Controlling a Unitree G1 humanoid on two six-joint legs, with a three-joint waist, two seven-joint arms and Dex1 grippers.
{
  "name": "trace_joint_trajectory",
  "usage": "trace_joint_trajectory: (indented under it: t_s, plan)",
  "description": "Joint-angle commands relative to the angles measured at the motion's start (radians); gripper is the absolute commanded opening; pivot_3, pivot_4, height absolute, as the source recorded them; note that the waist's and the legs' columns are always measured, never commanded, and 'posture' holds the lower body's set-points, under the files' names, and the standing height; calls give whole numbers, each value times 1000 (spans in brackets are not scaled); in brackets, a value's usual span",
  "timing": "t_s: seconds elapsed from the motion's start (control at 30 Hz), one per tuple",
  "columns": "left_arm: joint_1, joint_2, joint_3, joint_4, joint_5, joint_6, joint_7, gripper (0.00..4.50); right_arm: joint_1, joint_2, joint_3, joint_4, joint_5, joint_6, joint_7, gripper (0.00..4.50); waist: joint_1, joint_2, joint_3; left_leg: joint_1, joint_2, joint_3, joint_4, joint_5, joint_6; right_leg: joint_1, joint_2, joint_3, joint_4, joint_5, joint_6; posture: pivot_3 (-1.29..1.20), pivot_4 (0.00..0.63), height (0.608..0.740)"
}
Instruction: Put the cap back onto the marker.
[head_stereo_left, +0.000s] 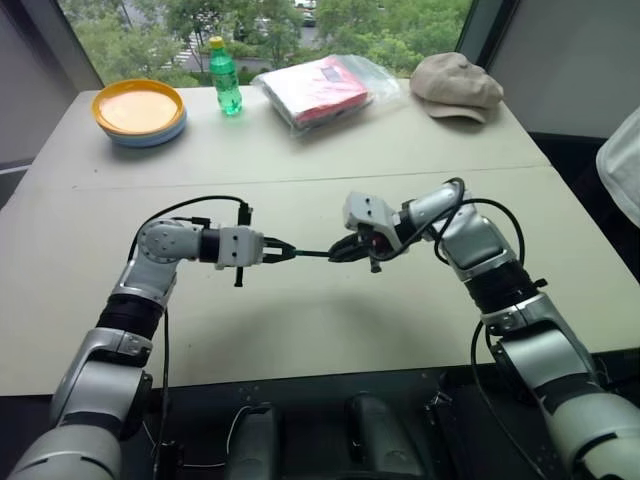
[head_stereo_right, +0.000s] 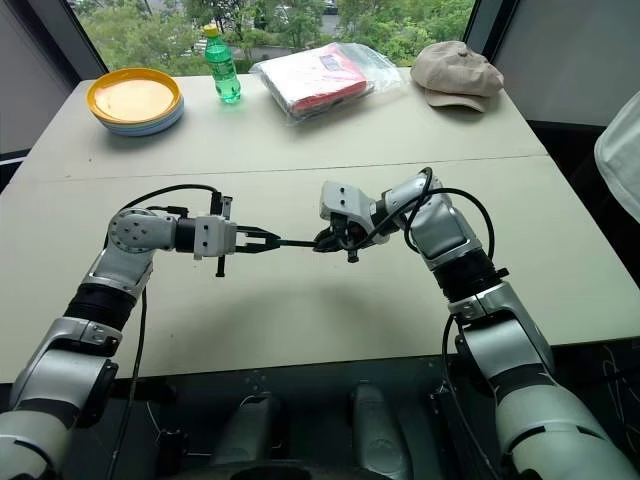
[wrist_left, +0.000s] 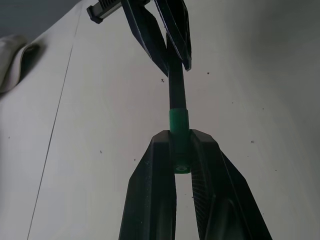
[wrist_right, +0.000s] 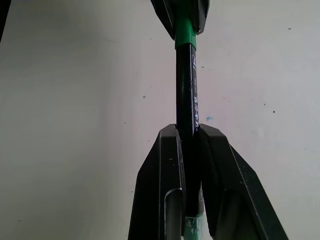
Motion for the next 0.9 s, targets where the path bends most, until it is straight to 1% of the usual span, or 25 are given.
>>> trace_joint_trajectory:
  t_s: [0.03, 0.17, 0.23, 0.27, 0.3, 0.47, 0.5, 0.67, 0.73, 0.8, 0.9]
  plan:
    - [-31, -10, 35, -49, -46, 9, 39, 0, 2, 41, 50, -25, 26, -44, 32, 9, 0, 0, 0, 0, 0, 0, 0, 0, 0, 0, 0, 0, 0, 0, 0, 0, 150, 740]
    - [-3, 9, 51, -63, -49, 61, 52, 0, -2, 18, 30, -1, 24, -60, 33, 9, -1, 0, 0, 0, 0, 0, 0, 0, 0, 0, 0, 0, 0, 0, 0, 0, 150, 740]
    - [13, 15, 57, -82, -52, 84, 62, 965, -8, 7, 20, 18, 23, -71, 32, 0, -1, 0, 0, 0, 0, 0, 0, 0, 0, 0, 0, 0, 0, 0, 0, 0, 150, 740]
    - [24, 21, 60, -92, -50, 93, 69, 1239, -13, 0, 14, 31, 22, -77, 31, 0, -1, 0, 0, 0, 0, 0, 0, 0, 0, 0, 0, 0, 0, 0, 0, 0, 150, 740]
    - [34, 28, 63, -100, -48, 101, 75, 1716, -17, -7, 9, 42, 21, -83, 30, 0, -1, 0, 0, 0, 0, 0, 0, 0, 0, 0, 0, 0, 0, 0, 0, 0, 150, 740]
    - [93, 65, 94, -164, -62, 156, 116, 4380, -37, -46, -15, 92, 20, -113, 31, 0, -1, 0, 0, 0, 0, 0, 0, 0, 0, 0, 0, 0, 0, 0, 0, 0, 150, 740]
    - [114, 78, 111, -193, -73, 179, 130, 4486, -38, -64, -25, 102, 20, -120, 30, 0, -1, 0, 0, 0, 0, 0, 0, 0, 0, 0, 0, 0, 0, 0, 0, 0, 150, 740]
    - [188, 109, 171, -308, -110, 294, 196, 4486, -22, -131, -66, 114, 32, -141, 9, 0, 0, 0, 0, 0, 0, 0, 0, 0, 0, 0, -1, 0, 0, 0, 0, 0, 150, 740]
    - [208, 94, 193, -349, -139, 373, 239, 4486, -2, -145, -93, 92, 41, -138, -23, 0, 1, 0, 0, 0, 0, 0, 0, 0, 0, 0, 0, 0, 0, 0, 0, 0, 150, 740]
    - [222, 71, 203, -392, -162, 461, 282, 4486, 26, -148, -133, 53, 45, -103, -93, 0, 3, 0, 0, 0, 0, 0, 0, 0, 0, 0, 0, 0, 0, 0, 0, 0, 150, 740]
    - [236, 48, 198, -436, -177, 542, 315, 4486, 96, -154, -193, -73, 73, -12, -169, 0, 4, 0, 0, 0, 0, 0, 0, 0, 0, 0, -1, 0, 0, 0, 0, 0, 150, 740]
